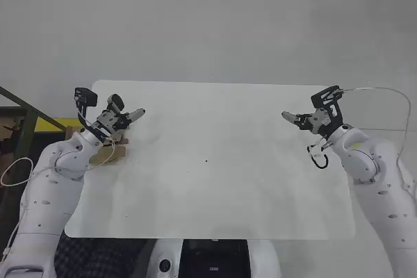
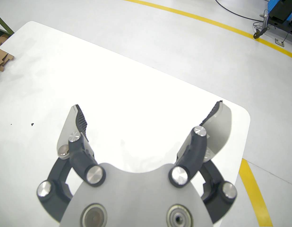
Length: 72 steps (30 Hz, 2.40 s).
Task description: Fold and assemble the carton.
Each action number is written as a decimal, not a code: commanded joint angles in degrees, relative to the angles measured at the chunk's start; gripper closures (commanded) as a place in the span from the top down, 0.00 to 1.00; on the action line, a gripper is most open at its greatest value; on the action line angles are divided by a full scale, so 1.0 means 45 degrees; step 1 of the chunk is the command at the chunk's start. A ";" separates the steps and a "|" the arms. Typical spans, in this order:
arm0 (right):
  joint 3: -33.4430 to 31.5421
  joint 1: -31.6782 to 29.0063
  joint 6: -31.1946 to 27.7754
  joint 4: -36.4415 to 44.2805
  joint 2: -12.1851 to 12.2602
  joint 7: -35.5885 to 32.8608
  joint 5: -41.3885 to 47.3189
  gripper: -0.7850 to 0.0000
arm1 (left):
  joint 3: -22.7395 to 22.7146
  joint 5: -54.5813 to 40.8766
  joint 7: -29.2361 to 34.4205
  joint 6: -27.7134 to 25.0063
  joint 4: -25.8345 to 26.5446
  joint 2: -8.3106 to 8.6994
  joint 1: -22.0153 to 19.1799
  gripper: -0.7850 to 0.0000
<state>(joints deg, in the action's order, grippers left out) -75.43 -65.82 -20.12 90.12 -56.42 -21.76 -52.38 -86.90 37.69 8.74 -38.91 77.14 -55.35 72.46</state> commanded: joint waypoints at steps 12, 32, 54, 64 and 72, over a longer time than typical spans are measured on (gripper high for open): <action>0.0000 0.0000 0.0000 0.0000 0.0000 0.0000 -0.0001 1.00 | -0.0032 -0.0662 0.0109 0.0109 -0.0046 -0.0025 0.0060 1.00; 0.0000 0.0000 0.0000 0.0000 0.0000 0.0000 -0.0001 1.00 | -0.3236 -0.8322 0.6421 -0.0310 -0.4201 0.0716 -0.0946 1.00; 0.0000 0.0000 0.0000 0.0000 0.0000 0.0000 -0.0001 1.00 | -0.4043 -0.9502 0.8398 -0.1152 -0.5984 0.1117 -0.1629 1.00; 0.0000 0.0000 0.0000 0.0000 0.0000 0.0000 -0.0001 1.00 | -0.4951 -0.7986 0.7181 -0.0484 -0.5689 0.1420 -0.0859 1.00; 0.0000 0.0000 0.0000 0.0000 0.0000 0.0000 -0.0001 1.00 | -0.5522 -0.5816 0.7593 0.0175 -0.6346 0.1885 -0.0761 1.00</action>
<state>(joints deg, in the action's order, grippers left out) -75.43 -65.82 -20.12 90.12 -56.42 -21.76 -52.38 -111.76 10.51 42.73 -38.47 49.27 -47.04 69.30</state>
